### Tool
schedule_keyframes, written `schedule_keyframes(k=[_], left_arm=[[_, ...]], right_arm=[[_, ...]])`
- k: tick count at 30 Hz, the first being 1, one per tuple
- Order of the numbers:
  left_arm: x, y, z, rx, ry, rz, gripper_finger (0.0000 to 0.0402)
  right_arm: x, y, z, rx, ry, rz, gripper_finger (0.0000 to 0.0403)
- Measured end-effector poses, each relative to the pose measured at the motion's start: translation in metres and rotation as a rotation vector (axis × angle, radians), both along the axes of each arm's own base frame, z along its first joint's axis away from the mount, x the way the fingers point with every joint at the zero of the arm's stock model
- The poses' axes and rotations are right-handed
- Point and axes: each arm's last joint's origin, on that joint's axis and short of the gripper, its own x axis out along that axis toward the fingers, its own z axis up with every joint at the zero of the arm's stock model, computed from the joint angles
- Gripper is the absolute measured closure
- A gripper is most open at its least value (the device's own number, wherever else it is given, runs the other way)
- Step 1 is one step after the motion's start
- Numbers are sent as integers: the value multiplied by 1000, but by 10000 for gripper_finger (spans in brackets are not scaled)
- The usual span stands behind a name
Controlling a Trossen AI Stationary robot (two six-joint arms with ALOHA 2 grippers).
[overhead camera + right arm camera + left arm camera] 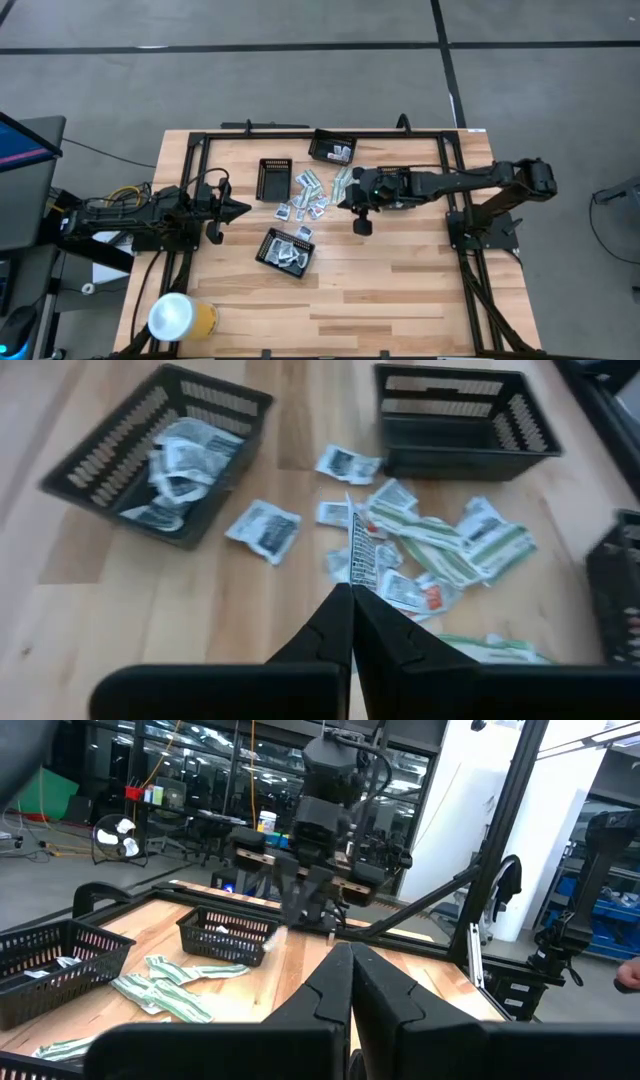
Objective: Pick & Place First Aid Supplies
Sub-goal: Put the orange ointment pack into the top black bin
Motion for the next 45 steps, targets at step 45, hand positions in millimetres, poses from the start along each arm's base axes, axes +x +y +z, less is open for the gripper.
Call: schedule_keyframes(k=[45], left_arm=[[0, -12, 0, 0, 0, -126, 394]], right_arm=[[-1, -170, -41, -68, -293, -386, 348]])
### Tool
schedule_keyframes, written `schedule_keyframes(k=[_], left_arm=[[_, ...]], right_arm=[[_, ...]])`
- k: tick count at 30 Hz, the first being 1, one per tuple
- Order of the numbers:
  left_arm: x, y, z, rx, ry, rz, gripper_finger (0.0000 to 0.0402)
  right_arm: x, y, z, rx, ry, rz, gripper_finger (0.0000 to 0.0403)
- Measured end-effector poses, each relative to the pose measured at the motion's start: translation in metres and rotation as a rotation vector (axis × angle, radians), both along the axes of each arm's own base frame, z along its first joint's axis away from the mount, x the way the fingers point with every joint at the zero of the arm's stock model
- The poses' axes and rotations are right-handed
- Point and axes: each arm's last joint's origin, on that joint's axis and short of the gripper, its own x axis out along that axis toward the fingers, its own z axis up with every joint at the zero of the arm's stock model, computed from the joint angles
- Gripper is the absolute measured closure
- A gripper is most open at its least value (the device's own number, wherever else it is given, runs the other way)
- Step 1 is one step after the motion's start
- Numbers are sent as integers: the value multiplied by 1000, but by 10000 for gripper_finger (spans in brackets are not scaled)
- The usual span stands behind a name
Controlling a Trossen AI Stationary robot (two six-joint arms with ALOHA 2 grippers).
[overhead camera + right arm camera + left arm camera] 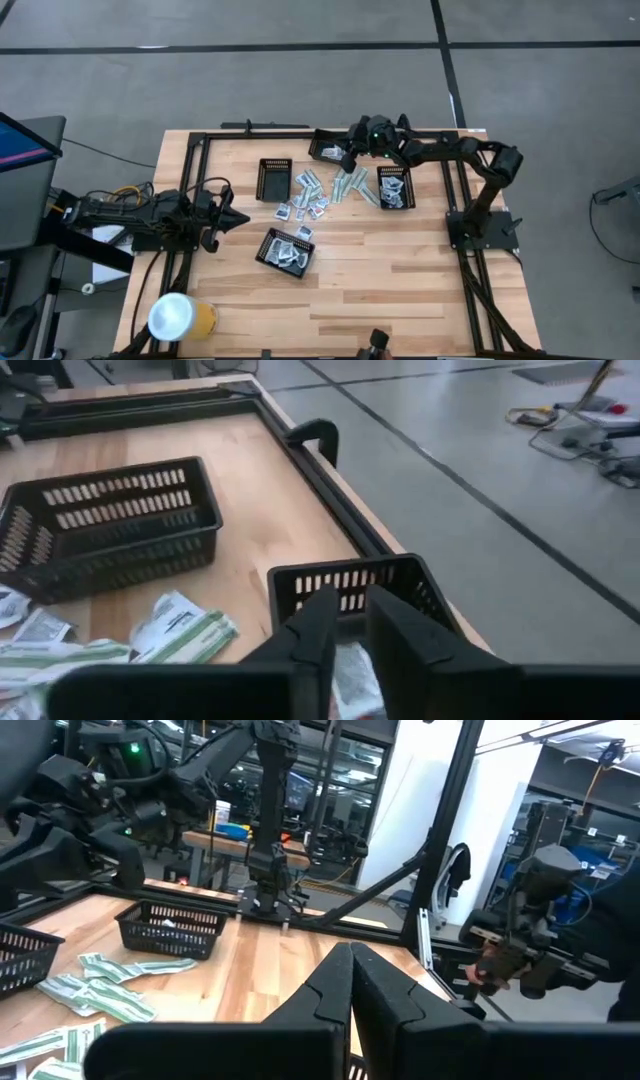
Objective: Pick & Place First Aid Supplies
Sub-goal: Put the orange ointment pack into the top black bin
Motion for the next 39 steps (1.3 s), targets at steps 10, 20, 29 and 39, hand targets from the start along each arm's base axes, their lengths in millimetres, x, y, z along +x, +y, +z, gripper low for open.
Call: schedule_keyframes(k=[10, 20, 29, 39], left_arm=[[0, 4, 0, 0, 0, 48, 394], [0, 20, 0, 0, 0, 220, 394], [0, 21, 0, 0, 0, 221, 394], [0, 21, 0, 0, 0, 221, 394]], right_arm=[[19, 44, 19, -55, -26, 87, 316], [43, 115, 20, -53, -23, 301, 316], [56, 149, -20, -3, 125, 407, 316], [60, 141, -61, -26, 263, 355, 316]])
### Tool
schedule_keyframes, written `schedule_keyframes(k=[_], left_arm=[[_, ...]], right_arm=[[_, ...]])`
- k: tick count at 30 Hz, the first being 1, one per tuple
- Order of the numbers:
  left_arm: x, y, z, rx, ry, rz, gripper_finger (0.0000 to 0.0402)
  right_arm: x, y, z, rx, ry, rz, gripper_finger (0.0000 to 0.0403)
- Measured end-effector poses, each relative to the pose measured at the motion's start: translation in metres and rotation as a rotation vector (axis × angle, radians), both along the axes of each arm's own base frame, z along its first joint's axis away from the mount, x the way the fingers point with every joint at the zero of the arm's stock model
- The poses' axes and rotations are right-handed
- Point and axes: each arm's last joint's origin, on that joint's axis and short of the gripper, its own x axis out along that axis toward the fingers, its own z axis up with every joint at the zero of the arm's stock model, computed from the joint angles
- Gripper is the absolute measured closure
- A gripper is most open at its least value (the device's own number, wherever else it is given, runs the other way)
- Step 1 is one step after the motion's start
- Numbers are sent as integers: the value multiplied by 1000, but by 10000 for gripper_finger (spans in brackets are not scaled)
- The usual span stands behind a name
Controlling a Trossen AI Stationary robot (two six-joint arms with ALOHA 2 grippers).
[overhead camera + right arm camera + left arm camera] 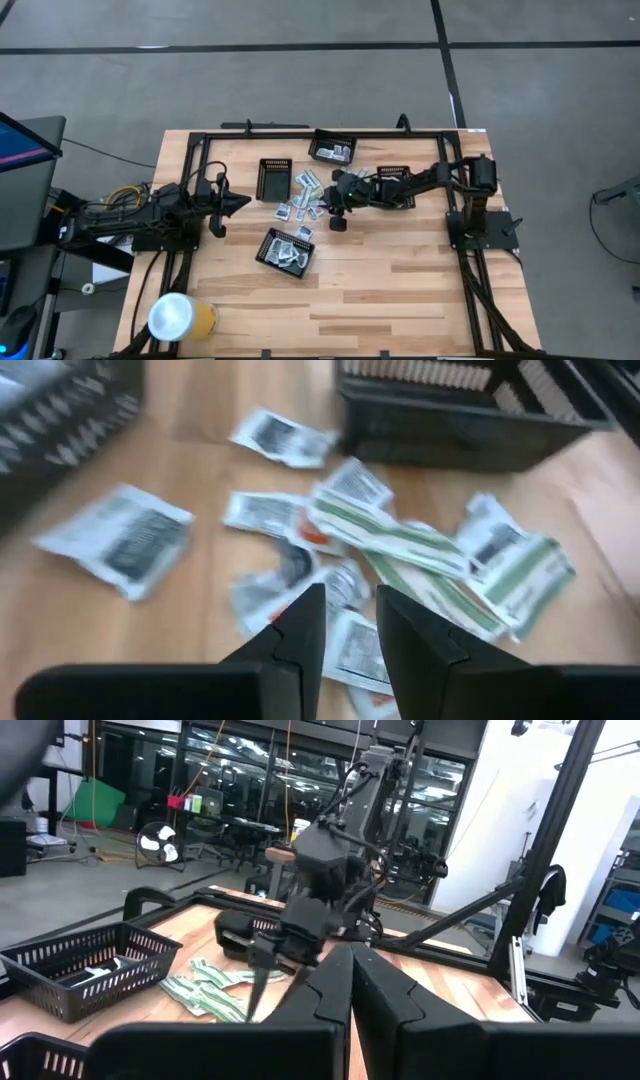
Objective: Pick & Place First Aid Supplies
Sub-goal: Put the orange ointment pack into the top black bin
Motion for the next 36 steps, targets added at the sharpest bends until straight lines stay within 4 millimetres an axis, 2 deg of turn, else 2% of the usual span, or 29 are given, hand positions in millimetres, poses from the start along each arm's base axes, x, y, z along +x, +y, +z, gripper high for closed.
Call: schedule_keyframes(k=[6, 24, 28, 33, 36], left_arm=[[0, 0, 0, 0, 0, 0, 394], [0, 0, 0, 0, 0, -2, 394], [0, -1, 0, 0, 0, -13, 394], [0, -2, 0, 0, 0, -21, 394], [0, -2, 0, 0, 0, -21, 394]], right_arm=[[-1, -7, -17, -14, 56, -46, 316], [-9, -11, -24, -3, 171, -53, 317], [-10, -11, -30, 12, 203, -60, 334], [-10, -9, -49, 52, 249, -76, 389], [-8, -6, -55, 70, 239, -82, 396]])
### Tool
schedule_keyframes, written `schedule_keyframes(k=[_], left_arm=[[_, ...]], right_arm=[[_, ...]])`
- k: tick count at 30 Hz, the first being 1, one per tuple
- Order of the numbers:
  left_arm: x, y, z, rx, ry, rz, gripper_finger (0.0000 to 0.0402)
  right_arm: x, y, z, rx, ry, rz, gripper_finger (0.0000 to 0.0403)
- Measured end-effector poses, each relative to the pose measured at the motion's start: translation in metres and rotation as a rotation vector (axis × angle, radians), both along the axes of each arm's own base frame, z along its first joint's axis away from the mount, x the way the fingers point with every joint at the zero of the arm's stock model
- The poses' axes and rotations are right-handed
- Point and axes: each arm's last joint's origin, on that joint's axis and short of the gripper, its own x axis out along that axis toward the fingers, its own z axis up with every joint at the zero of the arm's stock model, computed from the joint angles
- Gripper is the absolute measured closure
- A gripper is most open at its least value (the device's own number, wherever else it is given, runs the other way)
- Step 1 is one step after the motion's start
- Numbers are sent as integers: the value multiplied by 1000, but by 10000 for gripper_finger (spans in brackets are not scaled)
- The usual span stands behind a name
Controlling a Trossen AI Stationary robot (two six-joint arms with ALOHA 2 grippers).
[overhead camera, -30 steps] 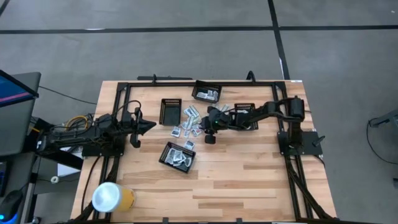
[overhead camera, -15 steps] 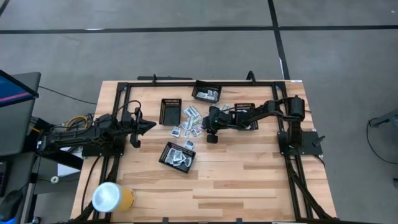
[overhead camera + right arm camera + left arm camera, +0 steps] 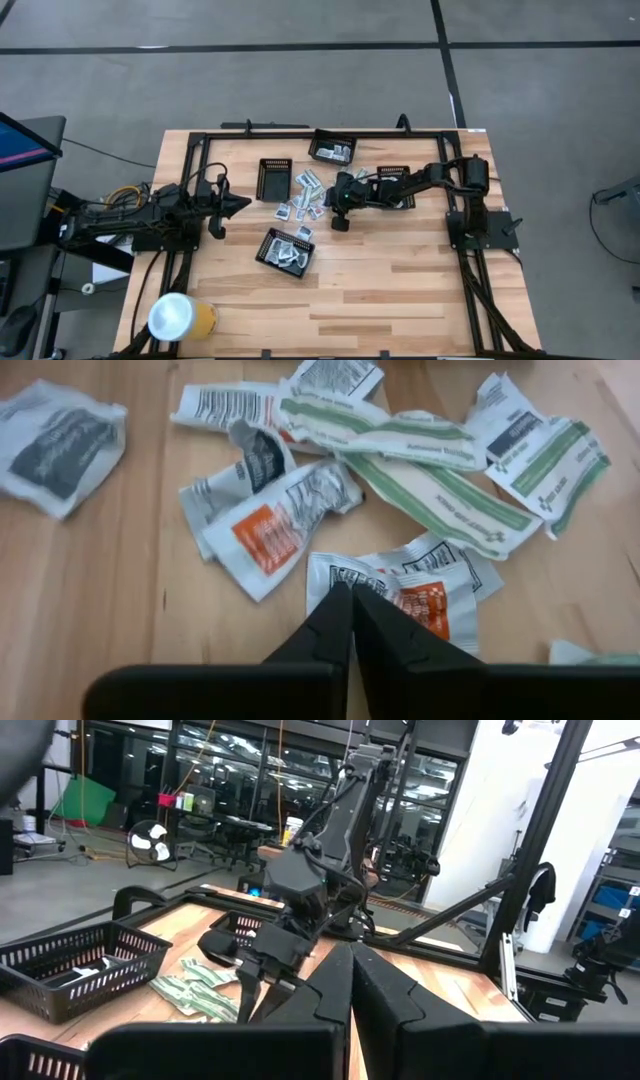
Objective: Pick & Place First Aid Supplies
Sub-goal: Put the orange ointment pack into the top black bin
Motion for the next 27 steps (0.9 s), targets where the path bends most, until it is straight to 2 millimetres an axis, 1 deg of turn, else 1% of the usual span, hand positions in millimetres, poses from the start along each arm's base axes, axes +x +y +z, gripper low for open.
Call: schedule_keyframes(k=[2, 5, 9, 11, 15, 16, 22, 27], left_arm=[[0, 0, 0, 0, -1, 0, 394], [0, 0, 0, 0, 0, 0, 394], [0, 0, 0, 0, 0, 0, 394], [0, 0, 0, 0, 0, 0, 394], [0, 0, 0, 0, 0, 0, 394], [0, 0, 0, 0, 0, 0, 394], [0, 0, 0, 0, 0, 0, 394], [0, 0, 0, 0, 0, 0, 394]], right_arm=[[1, 3, 0, 6, -3, -2, 399], [-1, 7, 7, -3, -7, 4, 400], [-3, 8, 31, -46, -41, 15, 402], [-8, 9, 42, -65, -37, 29, 402], [-9, 6, 75, -151, -122, 14, 403], [-10, 5, 80, -166, -122, 11, 403], [-17, 0, 97, -206, -137, 9, 403], [-19, -7, 100, -219, -138, -2, 403]])
